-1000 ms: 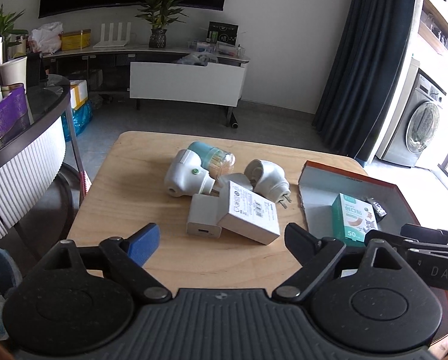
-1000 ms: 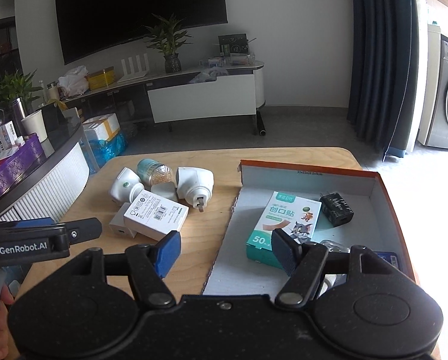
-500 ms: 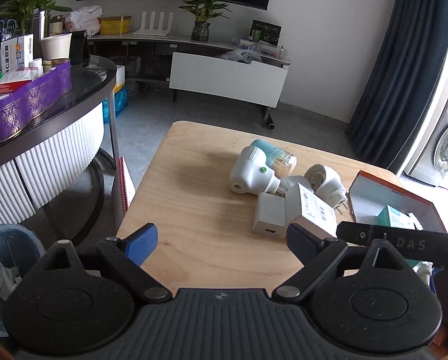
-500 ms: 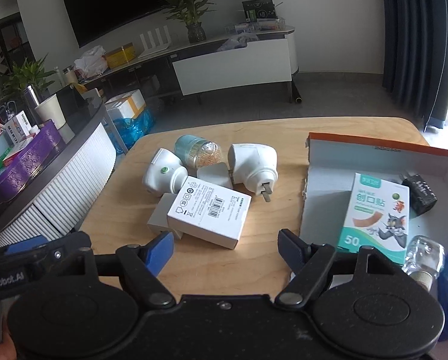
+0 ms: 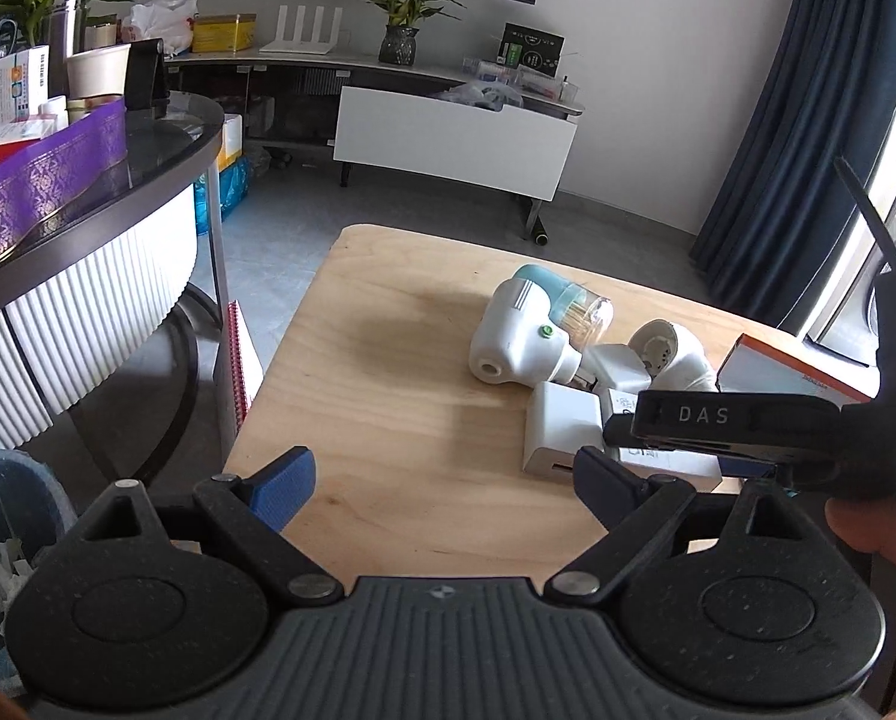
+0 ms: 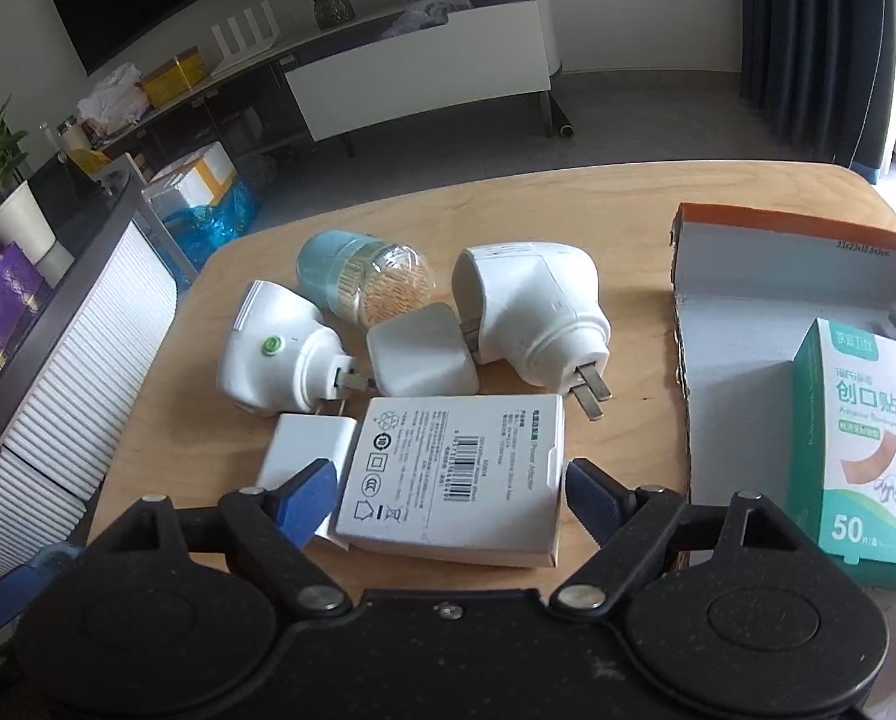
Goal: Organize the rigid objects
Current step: 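Grasp the white charger cube with left gripper while right gripper grasps the white printed box, then carry the white charger cube and white printed box with both grippers over the tray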
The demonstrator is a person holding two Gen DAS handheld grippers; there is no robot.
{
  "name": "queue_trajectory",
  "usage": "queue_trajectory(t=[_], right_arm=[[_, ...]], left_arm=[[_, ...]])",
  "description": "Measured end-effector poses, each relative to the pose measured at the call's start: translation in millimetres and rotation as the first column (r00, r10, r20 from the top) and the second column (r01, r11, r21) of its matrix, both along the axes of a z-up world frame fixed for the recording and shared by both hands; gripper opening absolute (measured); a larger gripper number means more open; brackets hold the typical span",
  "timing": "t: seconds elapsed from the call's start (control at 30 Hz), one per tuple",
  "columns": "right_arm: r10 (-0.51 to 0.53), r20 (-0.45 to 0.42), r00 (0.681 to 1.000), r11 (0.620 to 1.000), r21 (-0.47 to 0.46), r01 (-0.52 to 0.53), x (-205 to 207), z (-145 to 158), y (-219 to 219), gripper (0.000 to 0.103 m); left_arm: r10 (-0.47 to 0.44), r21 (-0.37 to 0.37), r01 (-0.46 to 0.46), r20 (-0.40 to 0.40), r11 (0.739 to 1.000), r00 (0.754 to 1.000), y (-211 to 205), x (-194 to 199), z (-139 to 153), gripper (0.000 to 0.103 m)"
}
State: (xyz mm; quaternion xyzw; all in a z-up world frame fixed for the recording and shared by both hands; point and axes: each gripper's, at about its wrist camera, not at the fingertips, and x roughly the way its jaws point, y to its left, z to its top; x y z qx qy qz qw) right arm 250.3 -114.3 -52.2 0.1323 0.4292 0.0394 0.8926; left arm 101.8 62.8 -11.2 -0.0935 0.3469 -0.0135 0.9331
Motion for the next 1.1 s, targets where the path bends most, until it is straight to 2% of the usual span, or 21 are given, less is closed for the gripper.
queue_trajectory(t=[0.03, 0.1, 0.33, 0.53, 0.67, 0.73, 0.77, 0.8, 0.87, 1.1], right_arm=[[-0.005, -0.008, 1.000, 1.000, -0.003, 0.005, 0.7, -1.9, -4.1, 0.100], [0.008, 0.002, 1.000, 1.000, -0.018, -0.008, -2.8, -3.3, -10.2, 0.094], [0.025, 0.030, 0.999, 0.992, -0.122, -0.021, -26.6, -1.2, -29.4, 0.094], [0.054, 0.021, 0.998, 0.991, -0.124, -0.051, -40.6, -0.6, -40.2, 0.094], [0.067, 0.017, 0.998, 0.990, -0.123, -0.064, -40.9, -2.4, -38.8, 0.094], [0.069, 0.017, 0.997, 0.989, -0.133, -0.066, -40.3, -3.9, -35.9, 0.095], [0.067, 0.021, 0.998, 0.989, -0.137, -0.064, -41.0, -4.3, -34.6, 0.095], [0.068, 0.024, 0.997, 0.988, -0.138, -0.064, -41.0, -4.7, -33.5, 0.095], [0.076, 0.031, 0.997, 0.986, -0.154, -0.070, -40.8, -5.9, -30.1, 0.095], [0.113, 0.107, 0.988, 0.980, -0.175, -0.093, -52.2, 7.1, -25.2, 0.093]], left_arm=[[-0.008, -0.005, 0.008, -0.001, 1.000, 1.000, -1.6, 3.2, -1.1, 0.095], [-0.023, -0.003, 0.023, 0.000, 1.000, 1.000, -6.4, 9.8, -2.8, 0.095], [-0.086, 0.029, 0.086, -0.016, 0.996, 0.996, -34.2, 39.5, -13.9, 0.097], [-0.123, 0.089, 0.127, -0.049, 0.988, 0.991, -56.2, 60.3, -30.5, 0.098], [-0.112, 0.113, 0.120, -0.074, 0.986, 0.991, -57.2, 65.2, -39.3, 0.082], [-0.099, 0.136, 0.107, -0.063, 0.985, 0.993, -57.0, 64.9, -38.8, 0.074], [-0.103, 0.136, 0.110, -0.057, 0.985, 0.993, -56.5, 64.2, -38.1, 0.068], [-0.119, 0.125, 0.125, -0.049, 0.984, 0.992, -56.2, 62.8, -37.3, 0.055], [-0.145, 0.125, 0.150, -0.045, 0.981, 0.988, -58.5, 60.0, -35.5, 0.042], [-0.138, 0.101, 0.138, -0.016, 0.985, 0.990, -58.8, 43.1, -22.0, 0.041]])
